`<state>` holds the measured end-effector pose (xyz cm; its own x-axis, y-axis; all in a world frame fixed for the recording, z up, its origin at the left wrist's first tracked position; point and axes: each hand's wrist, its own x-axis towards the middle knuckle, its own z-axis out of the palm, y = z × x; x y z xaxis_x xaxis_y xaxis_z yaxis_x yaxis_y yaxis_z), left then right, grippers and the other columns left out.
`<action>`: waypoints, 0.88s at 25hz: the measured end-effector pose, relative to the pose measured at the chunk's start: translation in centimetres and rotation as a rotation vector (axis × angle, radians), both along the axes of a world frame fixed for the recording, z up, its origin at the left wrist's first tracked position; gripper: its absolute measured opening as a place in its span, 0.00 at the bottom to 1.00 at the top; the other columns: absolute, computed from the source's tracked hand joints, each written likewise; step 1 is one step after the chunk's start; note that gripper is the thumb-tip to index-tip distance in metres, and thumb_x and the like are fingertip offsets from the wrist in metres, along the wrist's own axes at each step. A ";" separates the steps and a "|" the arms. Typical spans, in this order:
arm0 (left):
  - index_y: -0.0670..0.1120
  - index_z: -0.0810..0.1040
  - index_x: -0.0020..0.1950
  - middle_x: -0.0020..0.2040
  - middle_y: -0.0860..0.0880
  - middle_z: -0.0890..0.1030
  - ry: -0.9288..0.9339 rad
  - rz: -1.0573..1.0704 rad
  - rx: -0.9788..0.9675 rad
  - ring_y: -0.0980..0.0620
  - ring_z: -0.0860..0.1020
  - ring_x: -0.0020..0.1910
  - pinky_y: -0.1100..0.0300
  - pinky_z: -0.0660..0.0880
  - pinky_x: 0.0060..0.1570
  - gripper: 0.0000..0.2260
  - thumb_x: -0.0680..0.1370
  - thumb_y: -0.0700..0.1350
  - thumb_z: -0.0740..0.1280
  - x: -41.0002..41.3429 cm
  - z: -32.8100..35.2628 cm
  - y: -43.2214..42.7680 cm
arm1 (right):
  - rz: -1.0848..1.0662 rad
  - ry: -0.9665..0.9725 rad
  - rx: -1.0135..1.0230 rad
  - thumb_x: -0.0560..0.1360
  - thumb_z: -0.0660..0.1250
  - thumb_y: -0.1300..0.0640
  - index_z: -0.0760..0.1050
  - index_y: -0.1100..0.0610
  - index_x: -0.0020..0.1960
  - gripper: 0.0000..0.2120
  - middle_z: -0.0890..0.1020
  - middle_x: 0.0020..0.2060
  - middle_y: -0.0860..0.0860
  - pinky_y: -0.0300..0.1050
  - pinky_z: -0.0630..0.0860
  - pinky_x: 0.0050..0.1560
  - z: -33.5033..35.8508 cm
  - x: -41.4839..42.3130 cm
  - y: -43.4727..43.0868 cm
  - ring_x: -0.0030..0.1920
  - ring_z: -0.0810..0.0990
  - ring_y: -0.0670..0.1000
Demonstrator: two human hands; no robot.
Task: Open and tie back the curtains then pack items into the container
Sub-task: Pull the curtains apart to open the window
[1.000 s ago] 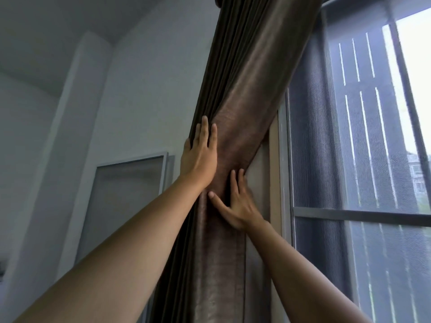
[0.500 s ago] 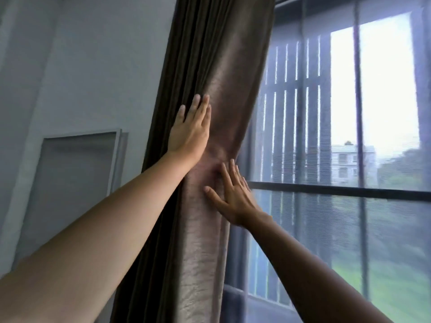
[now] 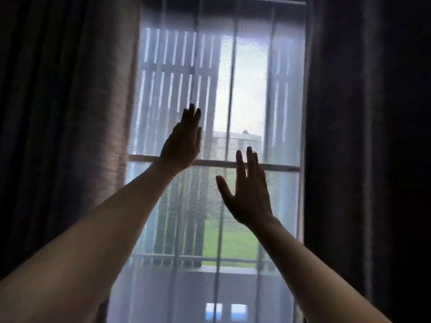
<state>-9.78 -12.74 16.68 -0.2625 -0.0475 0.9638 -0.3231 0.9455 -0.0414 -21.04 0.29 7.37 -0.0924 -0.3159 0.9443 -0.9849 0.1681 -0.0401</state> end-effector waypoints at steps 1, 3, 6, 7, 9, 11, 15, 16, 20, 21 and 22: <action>0.40 0.54 0.76 0.77 0.41 0.53 0.011 -0.091 -0.016 0.43 0.52 0.77 0.51 0.55 0.73 0.23 0.82 0.42 0.52 -2.4 -0.3 1.3 | -0.075 0.004 -0.034 0.76 0.50 0.36 0.49 0.58 0.77 0.37 0.47 0.77 0.57 0.50 0.46 0.73 -0.7 -1.5 1.9 0.77 0.44 0.55; 0.39 0.55 0.76 0.77 0.40 0.54 -0.003 -0.214 -0.031 0.43 0.53 0.76 0.49 0.56 0.74 0.23 0.82 0.43 0.52 -7.0 -0.8 3.9 | -0.223 -0.007 -0.058 0.76 0.52 0.38 0.51 0.59 0.76 0.36 0.50 0.76 0.59 0.52 0.47 0.72 -1.8 -4.3 5.3 0.76 0.48 0.58; 0.39 0.56 0.75 0.77 0.40 0.55 -0.029 -0.371 -0.021 0.43 0.54 0.76 0.47 0.58 0.73 0.22 0.82 0.43 0.53 -13.5 -1.0 7.9 | -0.443 -0.011 -0.071 0.76 0.52 0.38 0.55 0.59 0.76 0.36 0.52 0.76 0.60 0.53 0.48 0.71 -2.8 -8.0 9.1 0.76 0.51 0.60; 0.39 0.56 0.76 0.77 0.41 0.55 -0.030 -0.430 -0.015 0.44 0.53 0.76 0.48 0.58 0.73 0.22 0.82 0.42 0.53 -15.3 -1.0 9.1 | -0.509 -0.016 -0.071 0.76 0.52 0.38 0.56 0.59 0.75 0.35 0.52 0.76 0.60 0.53 0.48 0.71 -2.9 -9.1 10.1 0.76 0.51 0.60; 0.40 0.56 0.76 0.77 0.41 0.54 -0.015 -0.529 -0.013 0.45 0.53 0.77 0.51 0.57 0.72 0.22 0.82 0.43 0.54 -18.3 -1.0 11.1 | -0.601 -0.024 -0.078 0.76 0.51 0.37 0.55 0.58 0.75 0.35 0.51 0.76 0.59 0.51 0.45 0.72 -3.2 -11.0 11.4 0.76 0.49 0.57; 0.40 0.56 0.76 0.77 0.41 0.54 -0.014 -0.643 0.008 0.46 0.52 0.77 0.53 0.56 0.72 0.23 0.82 0.45 0.55 -21.1 -0.9 13.0 | -0.688 -0.037 -0.082 0.76 0.52 0.38 0.53 0.57 0.76 0.35 0.49 0.77 0.58 0.50 0.42 0.73 -3.4 -13.0 12.5 0.76 0.44 0.55; 0.42 0.52 0.77 0.78 0.44 0.50 -0.073 -0.842 0.036 0.49 0.48 0.77 0.52 0.52 0.74 0.26 0.82 0.50 0.55 -25.9 -0.5 16.3 | -0.854 -0.090 -0.067 0.76 0.57 0.40 0.50 0.54 0.76 0.35 0.44 0.76 0.59 0.49 0.39 0.72 -3.6 -16.3 13.9 0.76 0.40 0.56; 0.43 0.50 0.77 0.78 0.44 0.48 -0.085 -0.846 0.028 0.49 0.47 0.77 0.52 0.52 0.74 0.27 0.82 0.52 0.54 -26.7 -0.3 17.2 | -0.883 -0.098 -0.069 0.76 0.58 0.41 0.50 0.53 0.76 0.35 0.45 0.76 0.59 0.50 0.41 0.72 -3.6 -16.8 14.2 0.76 0.42 0.58; 0.44 0.44 0.77 0.78 0.43 0.44 -0.157 -0.857 0.038 0.46 0.44 0.77 0.50 0.50 0.73 0.35 0.79 0.61 0.54 -30.1 0.5 20.3 | -0.905 -0.161 -0.165 0.73 0.67 0.44 0.48 0.52 0.76 0.40 0.50 0.76 0.59 0.54 0.65 0.68 -3.1 -18.5 15.2 0.74 0.58 0.60; 0.44 0.43 0.77 0.78 0.42 0.44 -0.182 -0.872 0.050 0.45 0.45 0.77 0.48 0.51 0.73 0.37 0.78 0.62 0.55 -31.2 0.8 21.1 | -0.875 -0.213 -0.198 0.73 0.68 0.45 0.45 0.52 0.76 0.42 0.52 0.76 0.58 0.52 0.71 0.64 -2.7 -18.9 15.6 0.72 0.63 0.59; 0.43 0.43 0.77 0.78 0.42 0.44 -0.204 -0.878 0.063 0.44 0.45 0.77 0.47 0.51 0.73 0.38 0.78 0.63 0.55 -32.4 1.0 21.8 | -0.842 -0.262 -0.228 0.73 0.68 0.47 0.43 0.51 0.76 0.43 0.55 0.75 0.56 0.50 0.75 0.59 -2.3 -19.5 16.1 0.70 0.68 0.57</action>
<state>-42.20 9.10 17.71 -0.3950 0.1998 0.8967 0.5236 0.8510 0.0410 -40.50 16.37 5.03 -0.4285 0.1454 0.8918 -0.4943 0.7884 -0.3661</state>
